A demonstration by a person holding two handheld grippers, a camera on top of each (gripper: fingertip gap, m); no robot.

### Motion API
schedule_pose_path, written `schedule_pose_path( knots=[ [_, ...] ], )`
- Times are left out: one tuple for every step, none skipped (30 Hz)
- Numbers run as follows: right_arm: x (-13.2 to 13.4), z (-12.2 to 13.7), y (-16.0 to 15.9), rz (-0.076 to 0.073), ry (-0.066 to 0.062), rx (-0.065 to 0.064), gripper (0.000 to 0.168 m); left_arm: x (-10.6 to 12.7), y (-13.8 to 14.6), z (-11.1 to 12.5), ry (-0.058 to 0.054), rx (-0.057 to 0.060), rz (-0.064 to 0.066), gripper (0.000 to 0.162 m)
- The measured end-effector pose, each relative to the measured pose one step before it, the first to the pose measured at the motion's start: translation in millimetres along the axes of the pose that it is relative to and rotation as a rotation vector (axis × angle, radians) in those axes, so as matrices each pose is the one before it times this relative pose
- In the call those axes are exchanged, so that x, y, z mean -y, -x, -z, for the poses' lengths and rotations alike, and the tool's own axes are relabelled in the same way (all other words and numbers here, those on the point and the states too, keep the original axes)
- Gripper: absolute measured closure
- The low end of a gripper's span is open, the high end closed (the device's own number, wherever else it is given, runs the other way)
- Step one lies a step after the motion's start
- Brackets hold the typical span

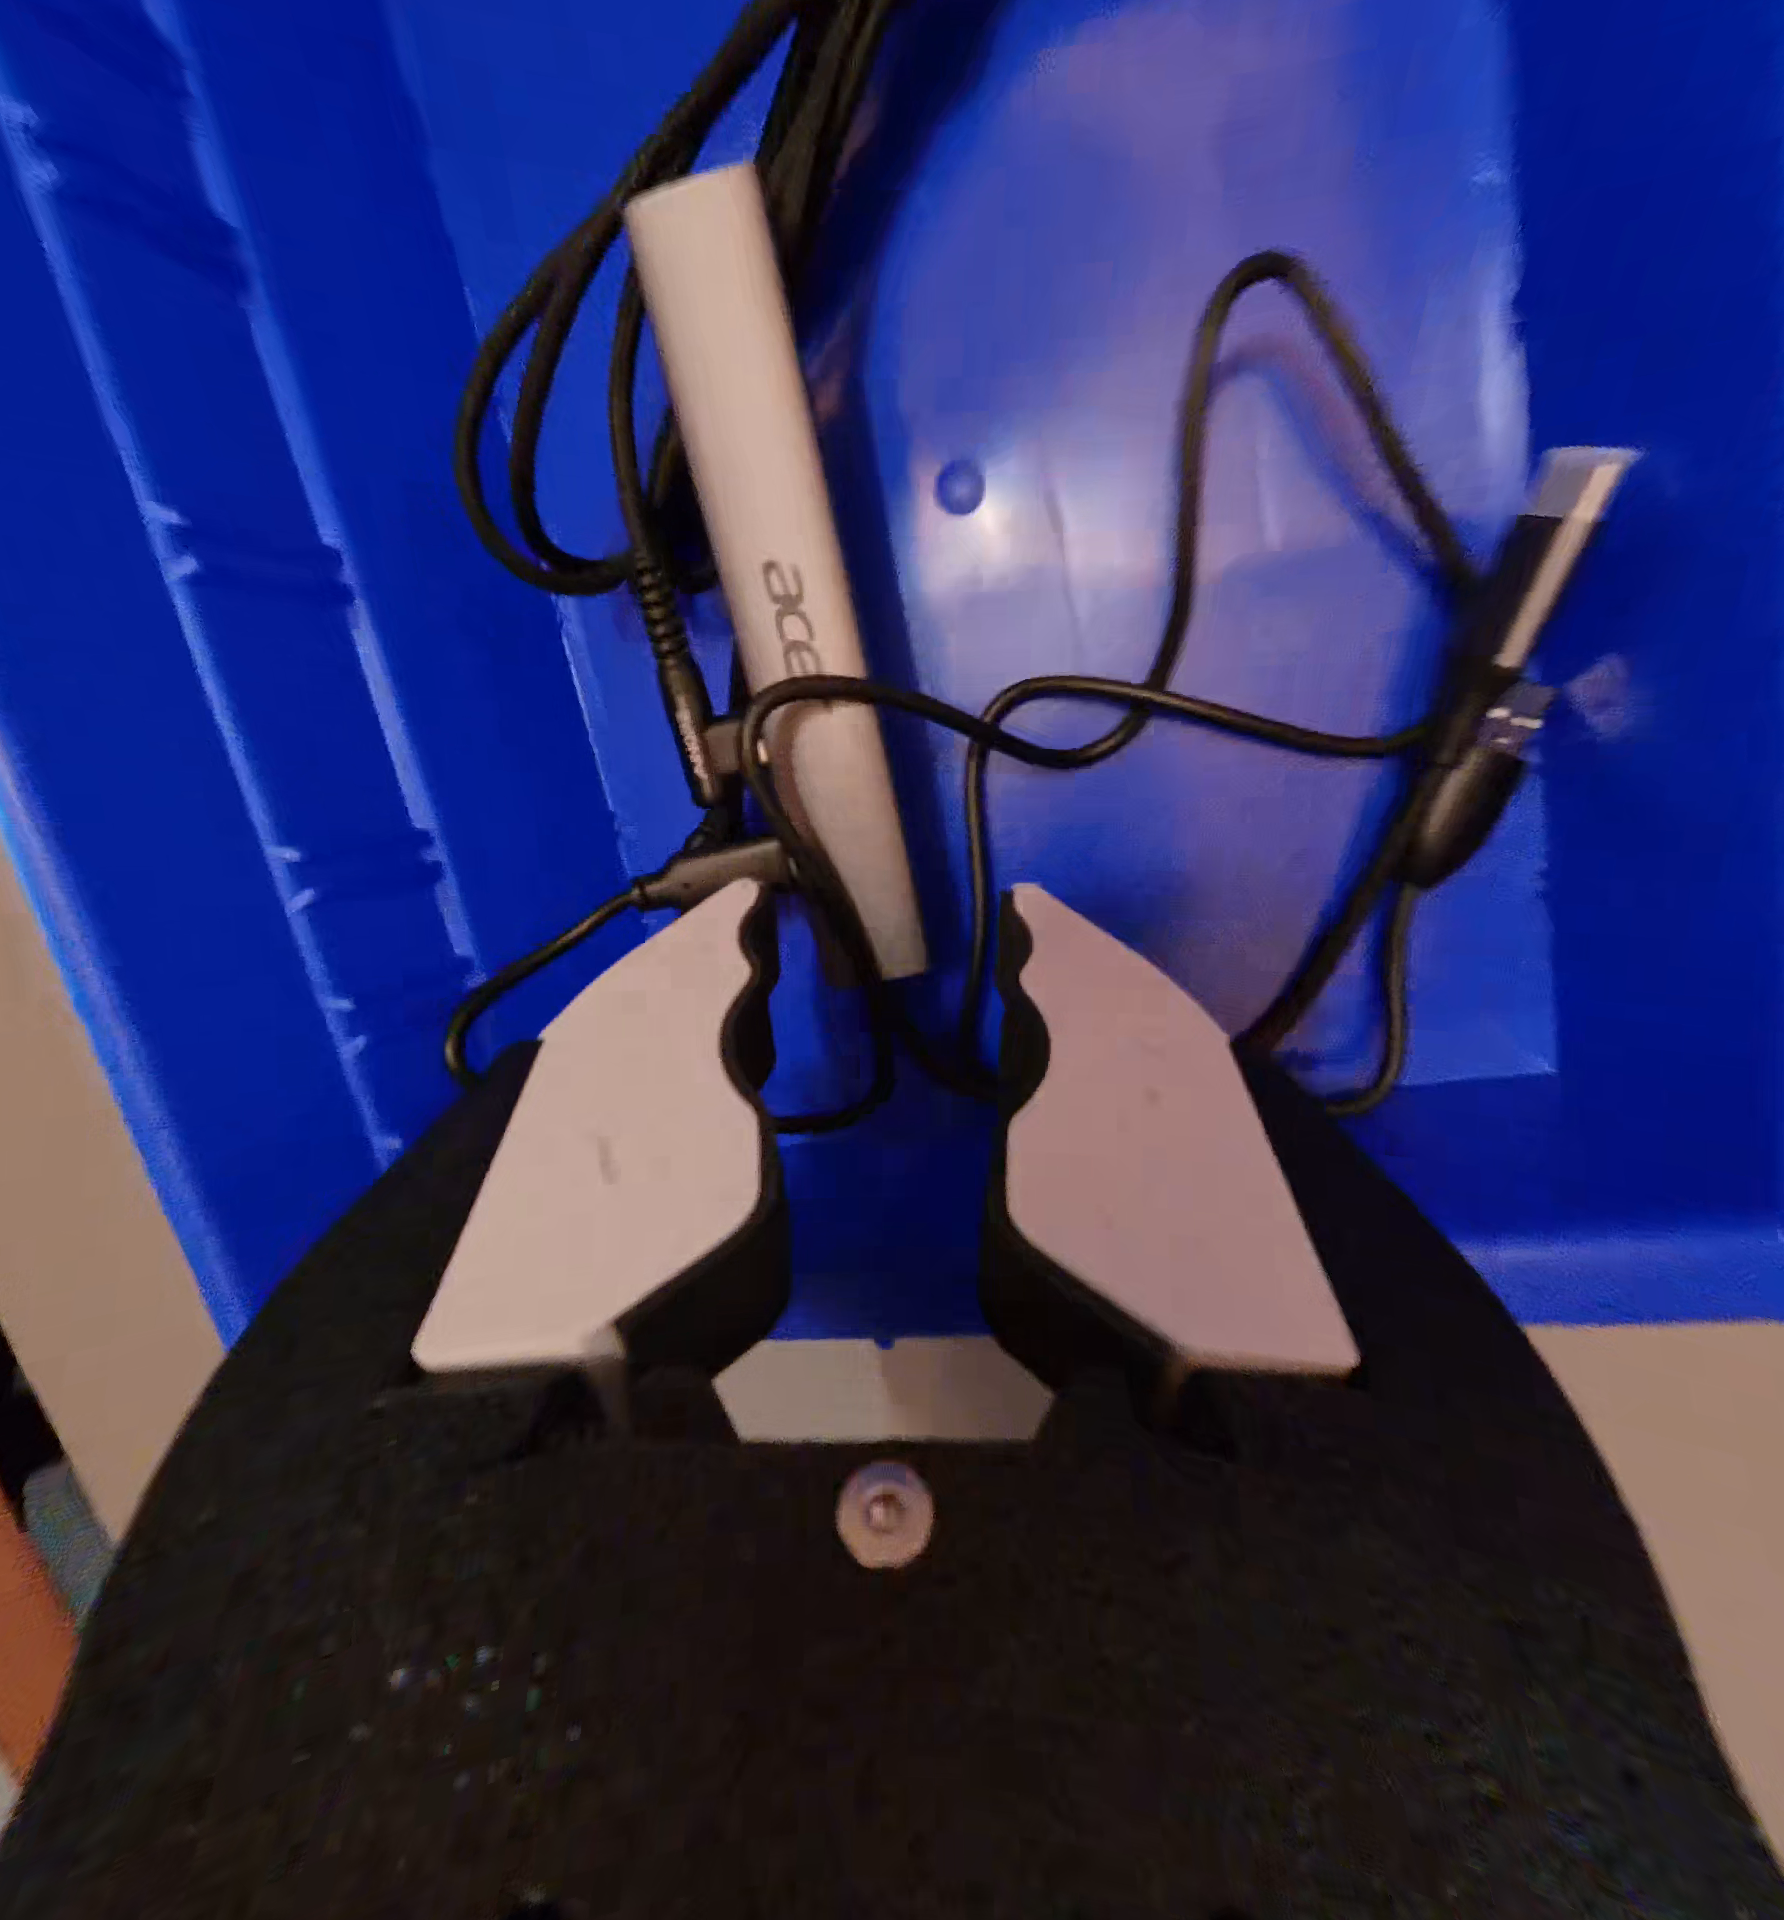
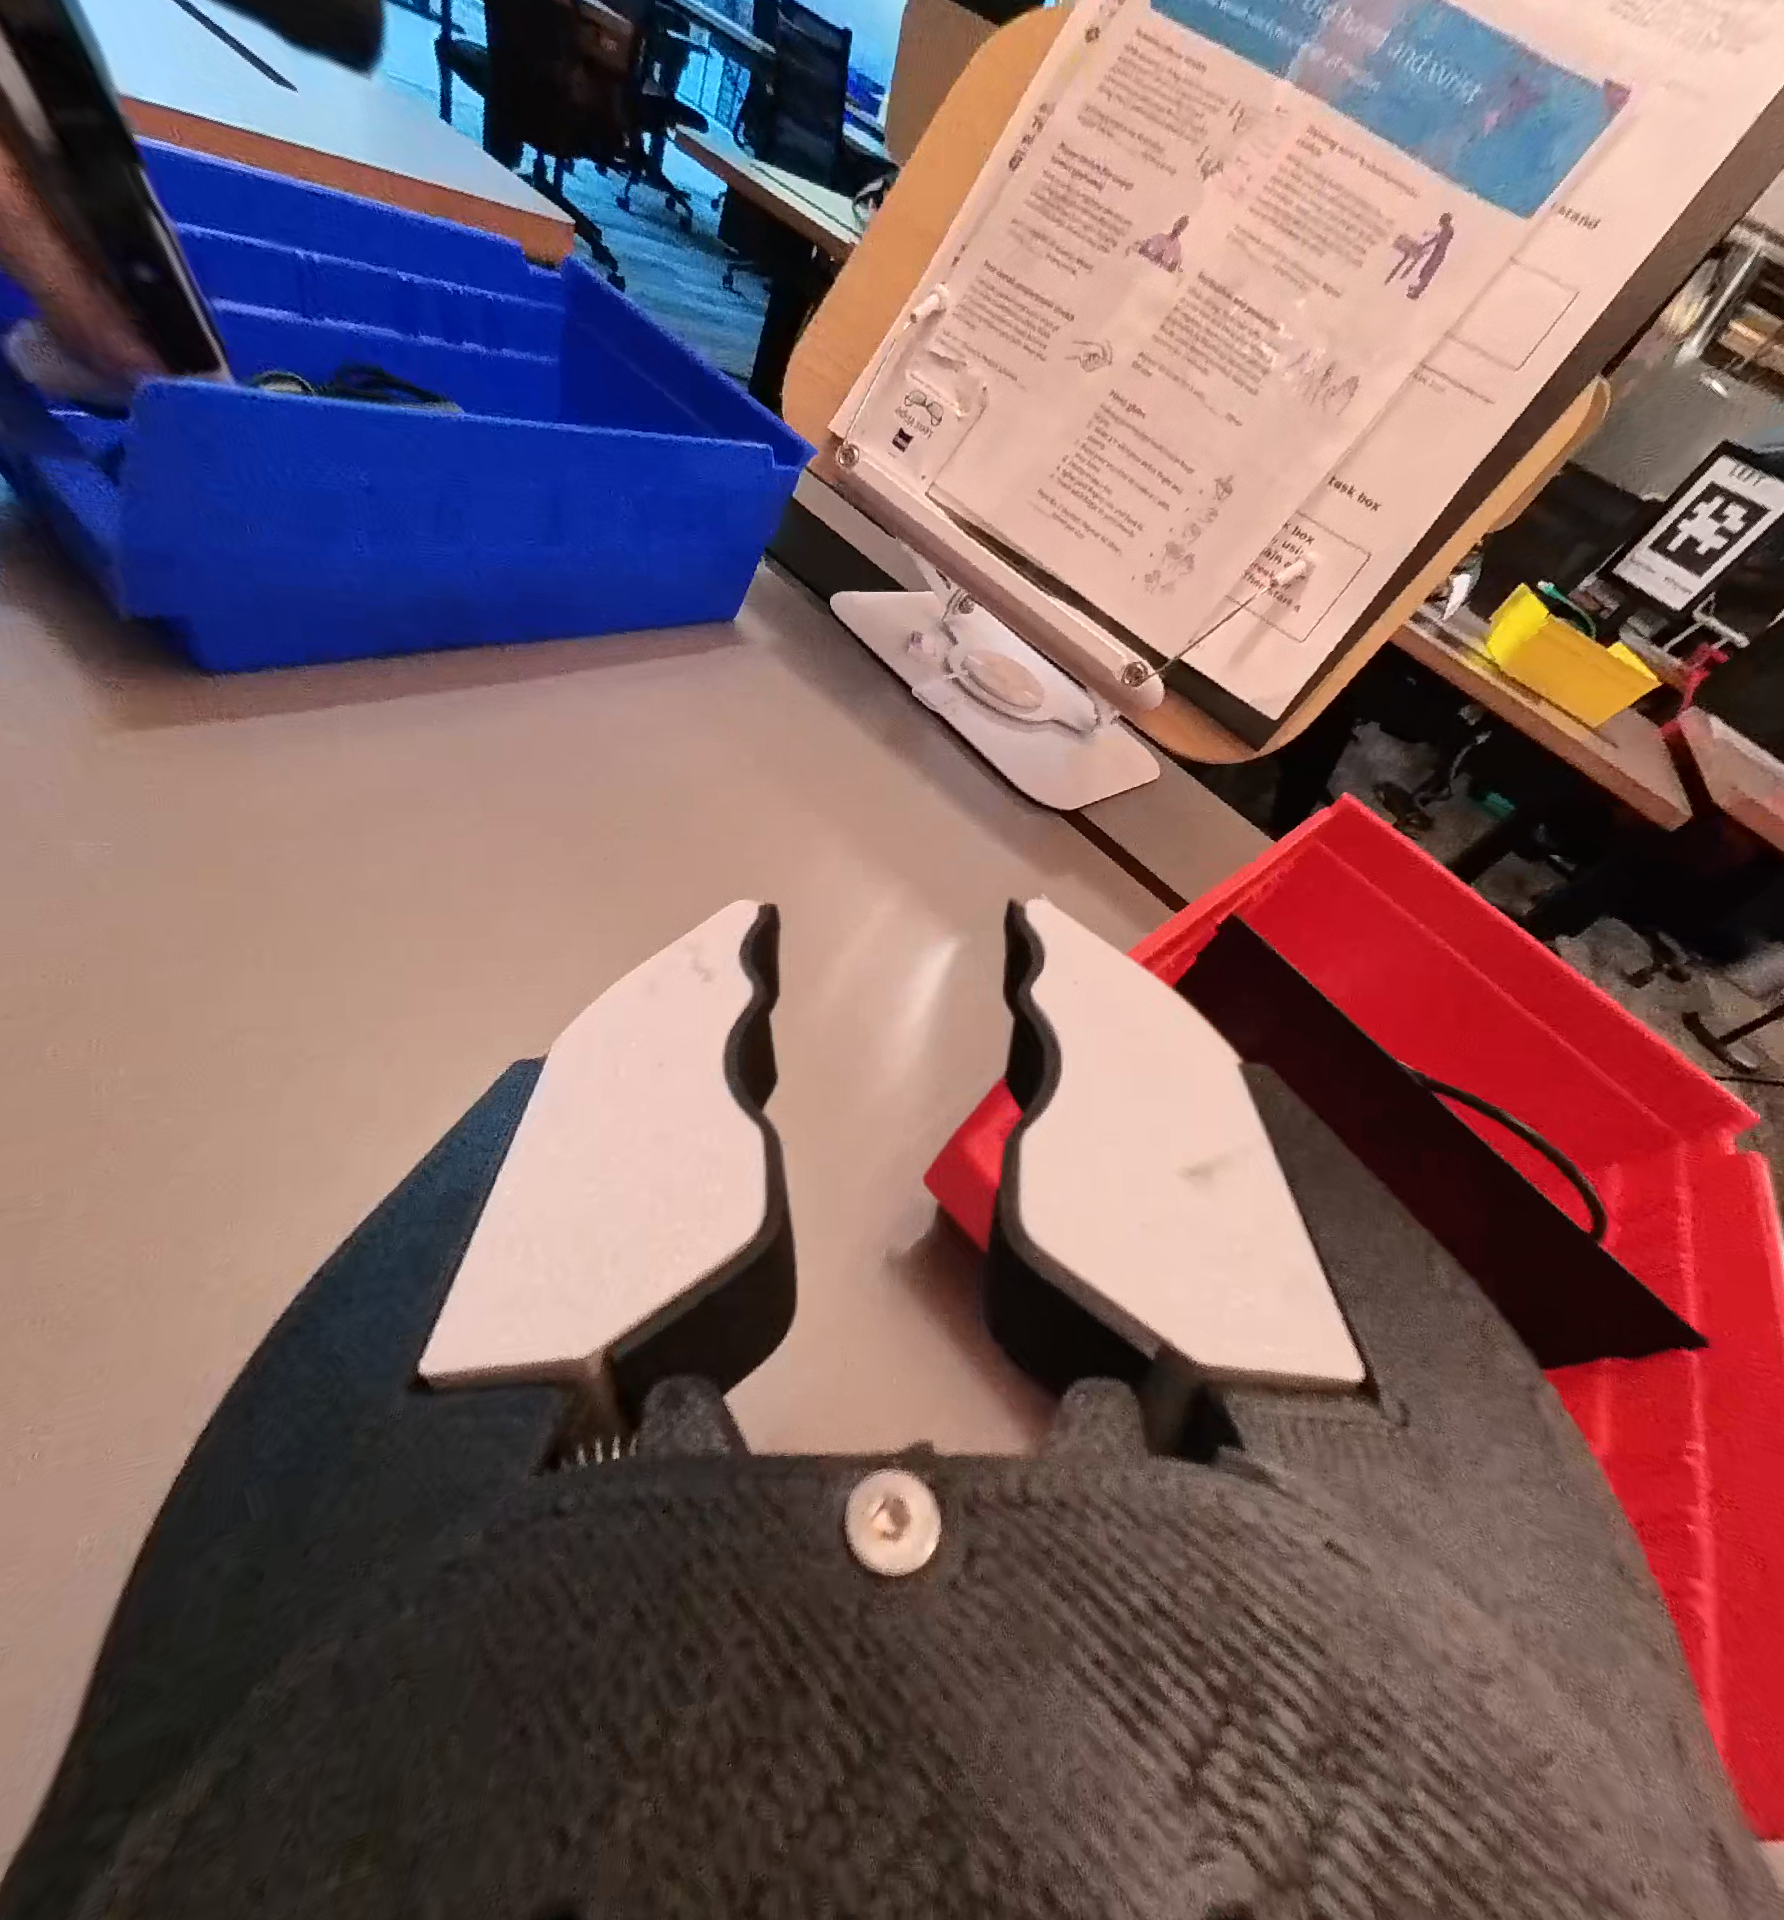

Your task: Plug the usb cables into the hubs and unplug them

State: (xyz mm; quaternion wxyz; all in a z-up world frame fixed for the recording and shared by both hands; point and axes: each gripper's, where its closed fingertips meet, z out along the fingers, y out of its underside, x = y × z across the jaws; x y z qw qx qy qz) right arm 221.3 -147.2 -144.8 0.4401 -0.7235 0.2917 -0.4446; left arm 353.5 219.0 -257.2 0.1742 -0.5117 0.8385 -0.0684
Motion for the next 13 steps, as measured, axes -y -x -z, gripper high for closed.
schedule_pose_path(
  knots=[
    [1.01,1.24,-1.14,-0.0011,-0.0062,-0.0022,0.126,-1.32,0.76,-5.18,0.0411,-0.0066,0.0017,0.122],
    [0.71,0.92,-1.01,-0.0080,-0.0051,-0.0005,0.126,-0.77,0.79,-5.52,0.0333,-0.0057,-0.0005,0.122],
    [0.96,0.54,-0.83,-0.0109,-0.0067,0.0003,0.126,-0.62,1.64,-3.69,0.0301,0.0031,0.0014,0.123],
    [1.15,0.40,-0.29,-0.0099,-0.0075,0.0019,0.126,0.99,2.08,-1.03,0.0152,0.0128,-0.0072,0.126],
    [0.77,0.21,0.32,-0.0045,-0.0047,0.0033,0.126,2.07,3.23,0.03,0.0015,0.0261,-0.0201,0.132],
    [0.75,0.11,0.10,-0.0002,-0.0027,0.0001,0.126,2.22,2.35,-0.24,-0.0085,0.0230,-0.0276,0.130],
    [0.86,0.23,0.20,0.0035,-0.0016,0.0000,0.126,1.42,0.60,-1.50,-0.0115,0.0115,-0.0133,0.128],
    [1.02,0.29,0.37,0.0041,-0.0018,0.0009,0.126,0.51,0.63,-2.19,-0.0089,0.0032,0.0055,0.126],
    [1.17,0.29,0.74,0.0035,-0.0030,0.0032,0.126,0.39,0.54,-1.59,-0.0104,-0.0055,0.0152,0.124],
    [1.21,0.48,0.75,0.0035,-0.0039,0.0038,0.126,0.43,0.07,0.38,-0.0084,-0.0137,0.0154,0.122],
    [1.14,0.83,0.21,0.0033,-0.0039,-0.0002,0.126,-0.19,-0.71,1.26,-0.0010,-0.0220,0.0092,0.120],
    [1.06,1.04,-0.56,0.0029,-0.0021,-0.0033,0.126,-2.05,1.14,1.19,0.0118,-0.0112,0.0147,0.117],
    [0.93,1.10,-0.57,0.0035,-0.0007,-0.0017,0.126,-6.07,3.99,0.32,0.0375,0.0119,0.0230,0.115]
  ],
)
